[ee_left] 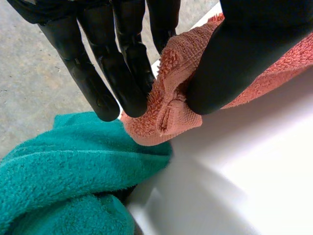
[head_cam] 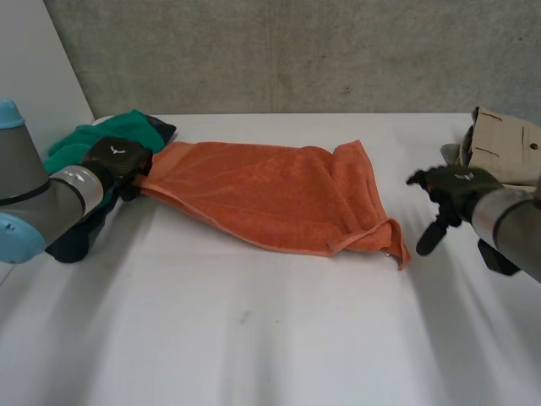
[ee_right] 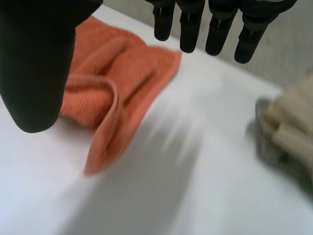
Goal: Fold the laundry.
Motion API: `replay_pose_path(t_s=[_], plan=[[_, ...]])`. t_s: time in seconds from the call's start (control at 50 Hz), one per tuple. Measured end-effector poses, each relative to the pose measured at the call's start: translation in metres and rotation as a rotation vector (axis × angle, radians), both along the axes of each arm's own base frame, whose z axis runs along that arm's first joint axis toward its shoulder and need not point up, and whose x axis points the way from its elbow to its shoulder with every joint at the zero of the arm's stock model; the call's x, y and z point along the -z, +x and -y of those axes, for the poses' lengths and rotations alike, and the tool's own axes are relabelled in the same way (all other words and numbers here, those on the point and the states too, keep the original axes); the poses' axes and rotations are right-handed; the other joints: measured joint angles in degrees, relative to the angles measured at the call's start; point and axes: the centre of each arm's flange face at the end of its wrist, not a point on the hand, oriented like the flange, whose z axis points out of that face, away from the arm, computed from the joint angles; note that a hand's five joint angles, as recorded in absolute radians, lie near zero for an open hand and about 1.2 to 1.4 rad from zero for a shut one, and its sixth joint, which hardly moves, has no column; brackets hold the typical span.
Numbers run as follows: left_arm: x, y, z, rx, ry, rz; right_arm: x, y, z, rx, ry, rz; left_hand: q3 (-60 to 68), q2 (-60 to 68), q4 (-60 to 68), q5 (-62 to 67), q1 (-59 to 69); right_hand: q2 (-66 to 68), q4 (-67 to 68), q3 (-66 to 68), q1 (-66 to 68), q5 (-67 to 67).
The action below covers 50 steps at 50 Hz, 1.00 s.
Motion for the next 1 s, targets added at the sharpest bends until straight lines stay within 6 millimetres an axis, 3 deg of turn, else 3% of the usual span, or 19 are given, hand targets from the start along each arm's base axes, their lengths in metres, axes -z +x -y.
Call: replay_pose_path(t_s=[0.14, 0.32, 0.48, 0.56, 0.66, 0.74, 0.82, 0.94, 1.0], plan=[[-0.010, 0.004, 0.001, -0.013, -0.001, -0.037, 0.043, -0.018, -0.002, 0.127, 0.145, 0.116, 0.00, 0.00, 0.15, 0.00, 0.00, 4.63, 4.99, 5.02, 4.93, 5.07], [-0.020, 0.008, 0.001, -0.024, -0.006, -0.062, 0.084, -0.008, 0.011, 0.178, 0.162, 0.253, 0.00, 0.00, 0.15, 0.00, 0.00, 8.32, 9.18, 8.94, 9.48, 9.16], [-0.029, 0.010, -0.001, -0.030, -0.014, -0.078, 0.098, 0.011, 0.027, 0.198, 0.178, 0.355, 0.00, 0.00, 0.16, 0.00, 0.00, 21.58, 21.60, 21.52, 21.97, 21.24], [-0.032, 0.010, -0.003, -0.033, -0.016, -0.089, 0.099, 0.018, 0.031, 0.208, 0.169, 0.366, 0.00, 0.00, 0.16, 0.00, 0.00, 50.79, 50.82, 50.50, 50.50, 50.23], [-0.039, 0.010, -0.005, -0.035, -0.021, -0.099, 0.088, 0.018, 0.034, 0.226, 0.106, 0.346, 0.00, 0.00, 0.16, 0.00, 0.00, 52.41, 53.45, 52.71, 50.98, 52.07], [-0.056, 0.012, -0.010, -0.039, -0.035, -0.110, 0.051, 0.012, 0.037, 0.214, -0.029, 0.311, 0.00, 0.00, 0.16, 0.00, 0.00, 52.41, 53.50, 52.71, 50.98, 52.07], [-0.095, 0.019, -0.020, -0.052, -0.079, -0.138, -0.026, -0.008, 0.039, 0.178, -0.290, 0.218, 0.01, 0.00, 0.17, 0.00, 0.00, 52.41, 53.51, 52.83, 50.98, 52.07], [-0.180, 0.036, -0.048, -0.078, -0.189, -0.225, -0.151, -0.036, 0.020, 0.127, -0.676, -0.013, 0.20, 0.00, 0.18, 0.00, 0.22, 52.42, 53.51, 52.92, 50.98, 52.36], [-0.197, 0.039, -0.056, -0.074, -0.182, -0.250, -0.176, -0.039, 0.012, 0.104, -0.707, -0.075, 0.21, 0.22, 0.18, 0.00, 0.34, 52.42, 53.51, 52.92, 50.98, 52.68]])
